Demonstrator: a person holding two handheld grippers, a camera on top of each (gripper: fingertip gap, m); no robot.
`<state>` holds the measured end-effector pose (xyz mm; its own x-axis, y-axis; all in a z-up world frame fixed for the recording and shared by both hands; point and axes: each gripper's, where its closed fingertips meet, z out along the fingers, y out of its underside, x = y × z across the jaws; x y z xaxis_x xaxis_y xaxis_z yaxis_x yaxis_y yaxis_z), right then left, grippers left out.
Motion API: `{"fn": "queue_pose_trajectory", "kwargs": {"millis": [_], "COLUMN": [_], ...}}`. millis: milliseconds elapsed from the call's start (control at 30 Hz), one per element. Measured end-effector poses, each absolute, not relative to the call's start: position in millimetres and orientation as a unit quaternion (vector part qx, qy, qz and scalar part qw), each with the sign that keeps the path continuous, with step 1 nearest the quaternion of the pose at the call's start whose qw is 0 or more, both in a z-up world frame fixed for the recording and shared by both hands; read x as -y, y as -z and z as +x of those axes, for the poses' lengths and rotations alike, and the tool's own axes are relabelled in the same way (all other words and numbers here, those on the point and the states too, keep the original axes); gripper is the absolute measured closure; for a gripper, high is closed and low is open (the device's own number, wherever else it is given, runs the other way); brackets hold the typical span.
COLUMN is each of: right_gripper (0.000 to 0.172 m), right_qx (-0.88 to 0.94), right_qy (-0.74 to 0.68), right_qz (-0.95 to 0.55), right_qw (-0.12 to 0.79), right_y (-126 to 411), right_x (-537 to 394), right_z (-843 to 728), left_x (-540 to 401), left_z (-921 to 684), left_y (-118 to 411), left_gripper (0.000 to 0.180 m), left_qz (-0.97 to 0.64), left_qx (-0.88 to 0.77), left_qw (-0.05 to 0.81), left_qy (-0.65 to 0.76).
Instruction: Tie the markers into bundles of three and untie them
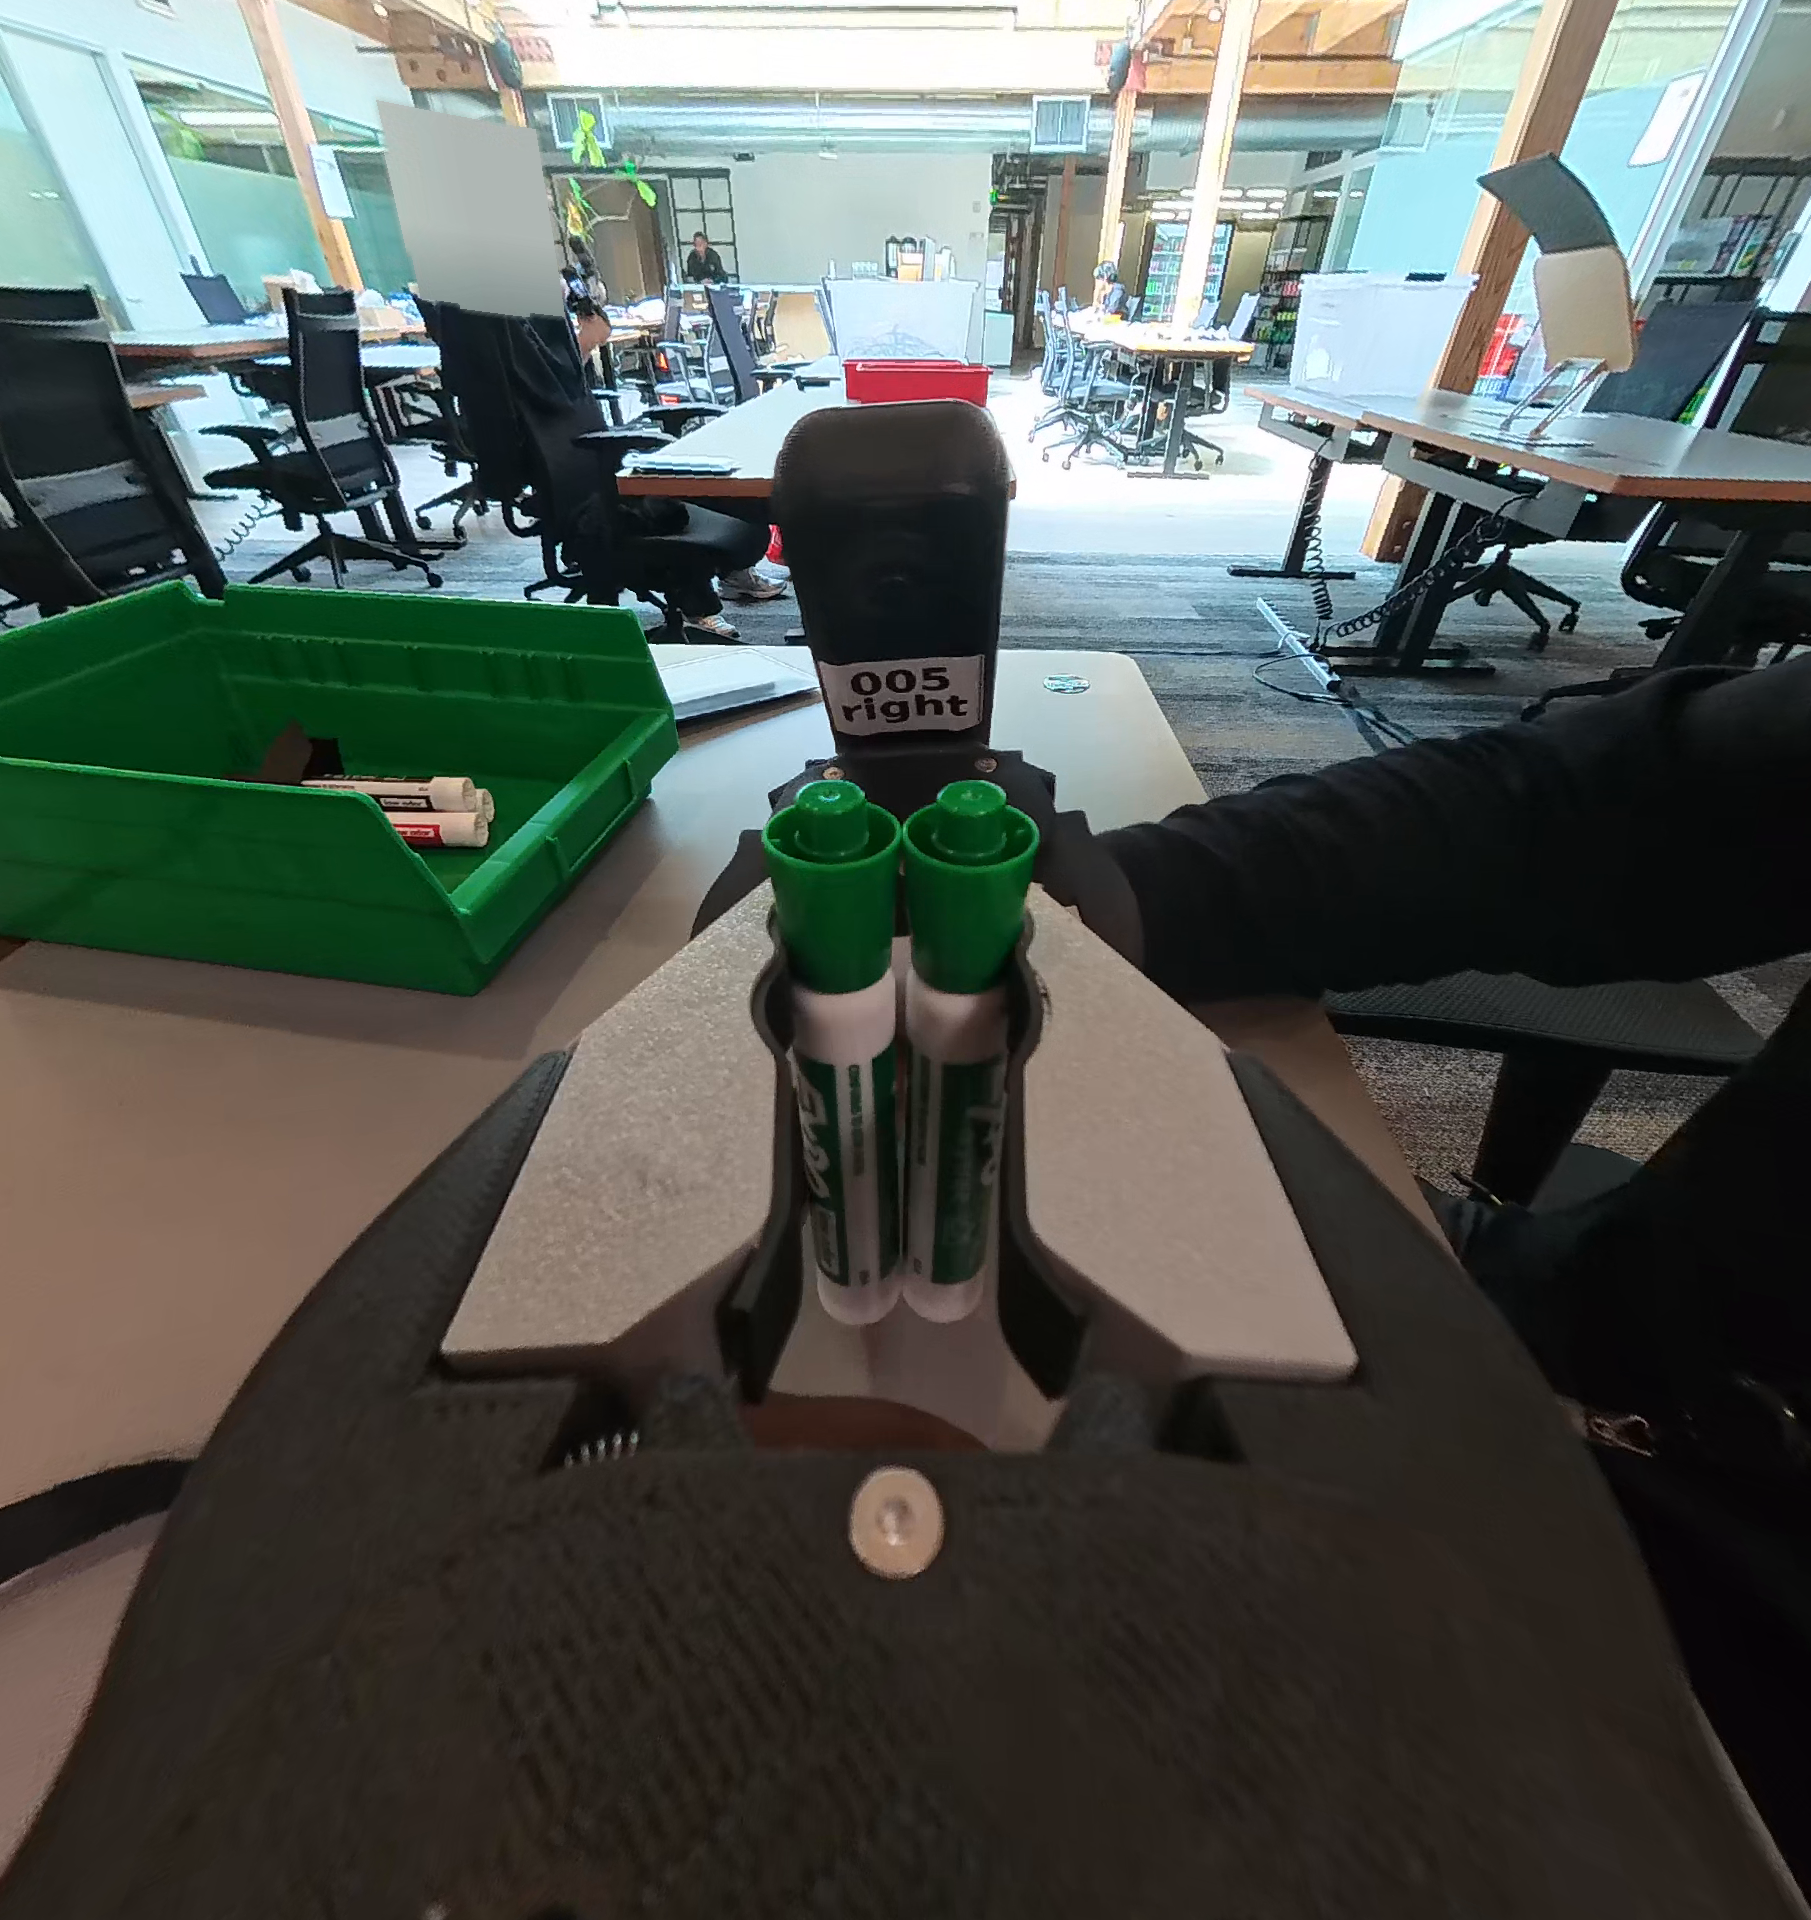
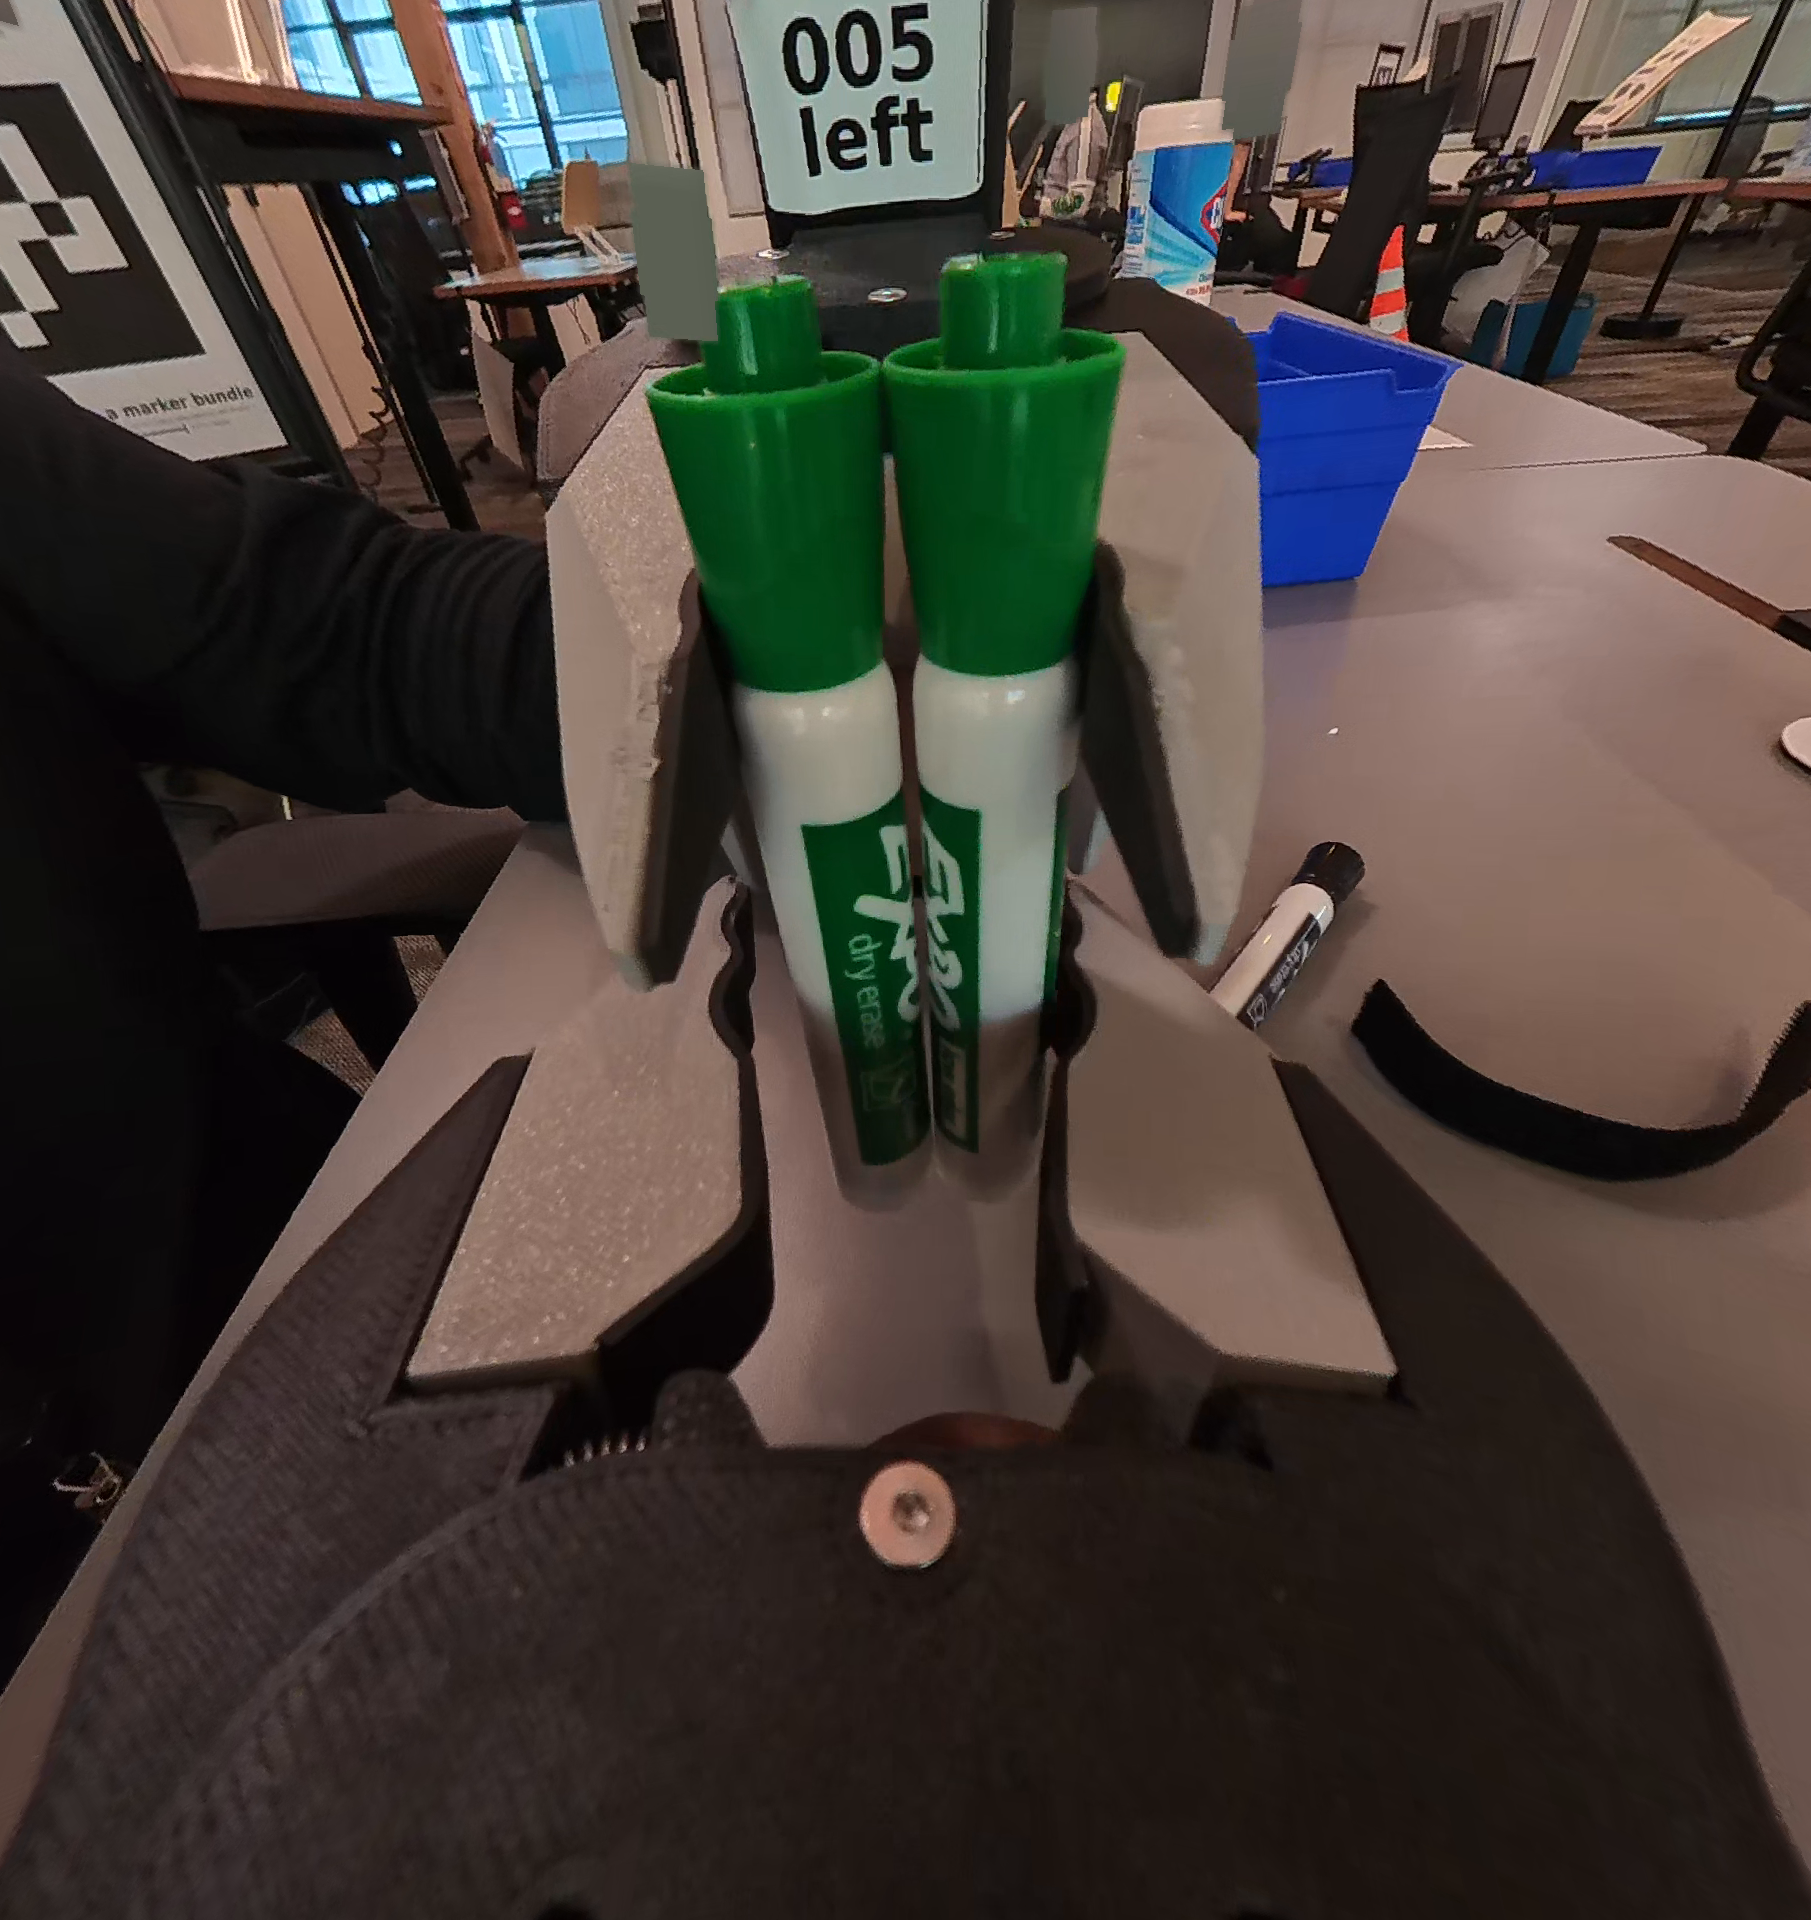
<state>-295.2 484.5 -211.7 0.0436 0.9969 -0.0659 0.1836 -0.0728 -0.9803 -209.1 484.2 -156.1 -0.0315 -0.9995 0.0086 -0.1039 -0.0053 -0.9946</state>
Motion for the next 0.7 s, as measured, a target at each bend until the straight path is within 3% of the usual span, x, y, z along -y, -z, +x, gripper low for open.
{"fn": "queue_pose_trajectory", "kwargs": {"millis": [700], "right_gripper": [0.119], "right_qx": [0.517], "right_qy": [-0.465], "right_qz": [-0.568], "right_qw": [0.440], "right_y": [212.5], "right_x": [-482.5], "right_z": [-302.1], "left_x": [-478.6], "left_z": [-208.8], "left_y": [151.1], "left_gripper": [0.144], "left_qz": [-0.510], "left_qx": [-0.531], "left_qw": [0.463], "left_qy": [0.493]}}
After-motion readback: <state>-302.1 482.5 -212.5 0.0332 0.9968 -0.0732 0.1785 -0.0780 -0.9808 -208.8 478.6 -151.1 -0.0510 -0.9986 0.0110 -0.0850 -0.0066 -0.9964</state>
